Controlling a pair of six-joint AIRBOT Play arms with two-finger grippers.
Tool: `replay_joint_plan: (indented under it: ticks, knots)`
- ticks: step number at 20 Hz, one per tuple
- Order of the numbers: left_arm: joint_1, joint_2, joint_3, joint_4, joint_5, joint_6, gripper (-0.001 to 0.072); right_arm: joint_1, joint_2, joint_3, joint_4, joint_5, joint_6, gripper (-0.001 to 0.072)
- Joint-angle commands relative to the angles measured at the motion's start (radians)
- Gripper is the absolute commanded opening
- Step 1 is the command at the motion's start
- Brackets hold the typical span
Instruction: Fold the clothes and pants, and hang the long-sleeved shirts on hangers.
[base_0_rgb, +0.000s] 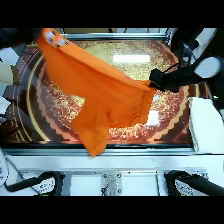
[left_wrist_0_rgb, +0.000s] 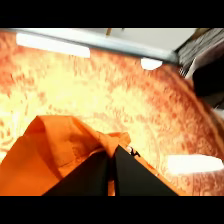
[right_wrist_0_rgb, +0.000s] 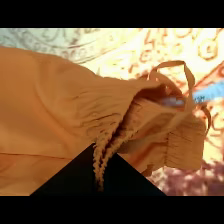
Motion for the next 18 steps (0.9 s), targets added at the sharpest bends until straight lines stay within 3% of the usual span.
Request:
replay_joint_plan:
  ticks: [1, 4, 8, 12, 18]
  knots:
    - [-0.059, -0.150, 0.001, 0.033, 0.037, -0.044, 0.0008, -0.029, -0.113, 0.005, -0.051, -0.113, 0.025, 0.0013]
    - [-0.059, -0.180, 0.001, 0.034, -0.014, -0.050, 0.0008, -0.064, -0.122, 0.005, -0.054, -0.175, 0.024, 0.0013]
    - [-0.059, -0.144, -0.019, 0.042, -0.177, -0.049, 0.0008, -0.084, -0.101, 0.004, -0.084, -0.079, -0.050, 0.0013]
    - [-0.070, 0.055, -0.332, 0.043, -0.148, -0.048, 0.0008, -0.057, -0.054, -0.050, -0.187, 0.082, -0.081, 0.0013]
    - [-0.177, 0.333, -0.915, 0.042, -0.074, -0.049, 0.0008, -0.050, 0.034, -0.298, -0.204, 0.110, -0.080, 0.0014]
